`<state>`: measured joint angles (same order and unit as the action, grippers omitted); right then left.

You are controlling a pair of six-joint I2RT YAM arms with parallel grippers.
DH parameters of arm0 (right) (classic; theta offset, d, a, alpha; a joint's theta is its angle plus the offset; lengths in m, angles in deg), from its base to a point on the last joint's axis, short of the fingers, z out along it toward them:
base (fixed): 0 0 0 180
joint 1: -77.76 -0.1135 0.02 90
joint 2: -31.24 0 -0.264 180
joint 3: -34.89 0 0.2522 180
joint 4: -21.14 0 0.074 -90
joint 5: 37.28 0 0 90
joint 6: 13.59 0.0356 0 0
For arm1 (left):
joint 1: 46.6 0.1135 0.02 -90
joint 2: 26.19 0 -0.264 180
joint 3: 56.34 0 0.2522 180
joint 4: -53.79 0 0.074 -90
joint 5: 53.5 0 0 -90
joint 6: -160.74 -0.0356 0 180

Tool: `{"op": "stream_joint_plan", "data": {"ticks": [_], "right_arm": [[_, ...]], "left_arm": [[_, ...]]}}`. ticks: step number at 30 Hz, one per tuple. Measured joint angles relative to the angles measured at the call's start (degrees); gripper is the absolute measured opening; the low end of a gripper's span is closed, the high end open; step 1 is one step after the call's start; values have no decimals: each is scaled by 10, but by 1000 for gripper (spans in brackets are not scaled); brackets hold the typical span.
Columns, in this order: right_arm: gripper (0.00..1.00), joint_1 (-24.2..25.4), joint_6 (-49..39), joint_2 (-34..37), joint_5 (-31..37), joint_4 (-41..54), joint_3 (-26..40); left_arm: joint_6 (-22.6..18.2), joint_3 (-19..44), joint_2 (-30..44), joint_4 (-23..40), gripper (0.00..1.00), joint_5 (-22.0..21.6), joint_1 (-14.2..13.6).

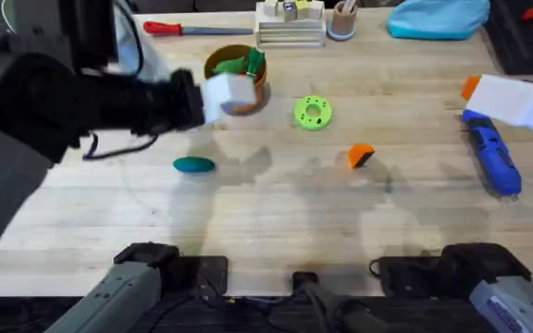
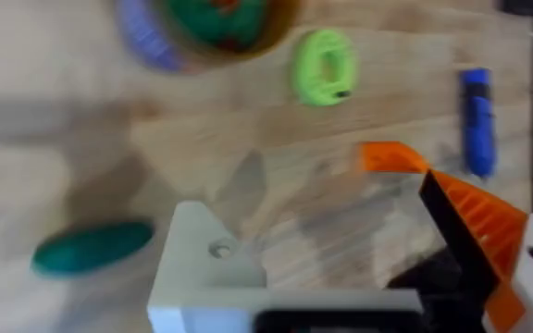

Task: Pick up the gripper from the table and insert it into the empty holder that is missing its gripper. Then pick up a screw, insert it into the mounting hole, and use the screwdriver to tighten it. Finally, clean up the table by picking up the vegetable and placing it into the bucket.

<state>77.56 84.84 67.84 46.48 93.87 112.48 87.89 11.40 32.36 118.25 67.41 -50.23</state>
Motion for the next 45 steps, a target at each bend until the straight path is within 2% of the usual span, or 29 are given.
{"op": "stream_joint_plan", "data": {"ticks": [5, 7, 8, 9, 11, 19, 23, 26, 30, 32, 35, 45], "right_arm": [[992, 0, 2, 0, 0, 0, 0], [992, 0, 2, 0, 0, 0, 0], [994, 0, 2, 0, 0, 0, 0], [993, 0, 2, 0, 0, 0, 0], [993, 0, 2, 0, 0, 0, 0], [991, 0, 2, 0, 0, 0, 0], [993, 0, 2, 0, 0, 0, 0], [993, 0, 2, 0, 0, 0, 0], [994, 0, 2, 0, 0, 0, 0], [992, 0, 2, 0, 0, 0, 0], [992, 0, 2, 0, 0, 0, 0], [992, 0, 2, 0, 0, 0, 0]], "left_arm": [[-29, 46, 0, -84, 995, 56, -64], [-35, 59, 0, -143, 995, 67, -93], [-41, 67, 0, -239, 995, 71, -130], [-46, 70, 0, -251, 994, 68, -139], [-52, 73, -2, -254, 994, 54, -145], [-59, 73, -2, -257, 994, -23, -145], [-68, 73, -2, -257, 994, -48, -145], [-94, 73, -2, -257, 993, -56, -148], [-155, 68, -9, -263, 993, -64, -161], [-185, 49, -27, -282, 993, -66, -171], [-211, -1, -78, -323, 994, -67, -185], [-236, -263, -330, -501, 993, -83, -227]]}}
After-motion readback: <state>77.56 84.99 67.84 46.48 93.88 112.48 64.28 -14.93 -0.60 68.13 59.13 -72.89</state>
